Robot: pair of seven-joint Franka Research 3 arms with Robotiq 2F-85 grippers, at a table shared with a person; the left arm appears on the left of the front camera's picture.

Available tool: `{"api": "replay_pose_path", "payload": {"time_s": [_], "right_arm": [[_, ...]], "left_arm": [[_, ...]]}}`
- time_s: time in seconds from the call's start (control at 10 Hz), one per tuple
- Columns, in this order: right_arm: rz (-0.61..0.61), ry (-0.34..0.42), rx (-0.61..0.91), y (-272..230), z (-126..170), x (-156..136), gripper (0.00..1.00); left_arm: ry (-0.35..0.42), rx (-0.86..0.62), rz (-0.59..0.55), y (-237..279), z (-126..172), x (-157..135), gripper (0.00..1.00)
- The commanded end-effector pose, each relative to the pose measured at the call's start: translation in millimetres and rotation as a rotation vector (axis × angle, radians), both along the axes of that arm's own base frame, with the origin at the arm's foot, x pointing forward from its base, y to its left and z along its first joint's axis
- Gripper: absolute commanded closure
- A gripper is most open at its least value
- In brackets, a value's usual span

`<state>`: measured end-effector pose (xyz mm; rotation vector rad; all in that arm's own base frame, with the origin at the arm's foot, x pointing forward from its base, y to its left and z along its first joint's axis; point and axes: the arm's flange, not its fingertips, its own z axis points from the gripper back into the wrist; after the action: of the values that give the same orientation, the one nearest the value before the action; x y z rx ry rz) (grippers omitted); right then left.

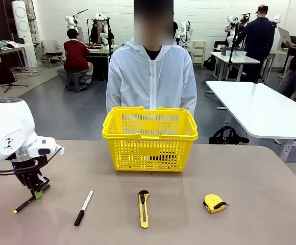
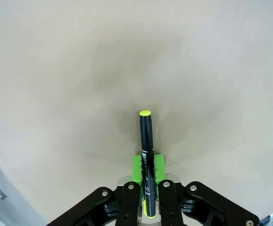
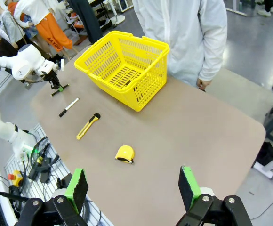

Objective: Place the items the person wants into the basket.
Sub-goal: Pick up the item the person points to and place it in the Market Basket.

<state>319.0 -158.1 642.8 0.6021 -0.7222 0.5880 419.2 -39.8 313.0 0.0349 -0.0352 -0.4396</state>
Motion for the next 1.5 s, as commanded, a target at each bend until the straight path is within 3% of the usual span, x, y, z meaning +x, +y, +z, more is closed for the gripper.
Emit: {"api": "replay_pose_path", "payload": {"time_s": [0.0, 0.2, 0.4, 0.7, 0.8, 1.0, 1.4], "right_arm": [[0.002, -0.004, 0.005, 0.5, -1.0, 0.1, 0.00], [0.002, -0.004, 0.005, 0.5, -1.0, 0.1, 0.00], [0.002, -0.004, 0.005, 0.5, -1.0, 0.1, 0.00], [0.002, -0.004, 0.005, 0.5, -1.0, 0.1, 0.00], [0.002, -0.004, 0.005, 0.5, -1.0, 0.1, 0.00], [0.002, -0.004, 0.005, 0.5, -1.0, 0.1, 0.00], [0.002, -0.004, 0.005, 0.5, -1.0, 0.1, 0.00]], "left_arm": [[-0.036, 0.033, -0.022, 9.6, 58.3, -10.1, 1.00], [-0.098, 0.072, -0.071, 8.2, 146.9, -7.0, 1.00], [-0.143, 0.107, -0.162, -12.7, 228.0, 14.6, 1.00], [-0.226, 0.088, -0.325, -79.8, 311.6, 58.3, 1.00], [-0.260, 0.095, -0.386, -119.5, 324.2, 78.2, 1.00], [-0.239, 0.072, -0.485, -192.9, 324.2, 116.8, 1.00], [-0.180, 0.054, -0.694, -329.2, 266.2, 173.0, 1.00]]}}
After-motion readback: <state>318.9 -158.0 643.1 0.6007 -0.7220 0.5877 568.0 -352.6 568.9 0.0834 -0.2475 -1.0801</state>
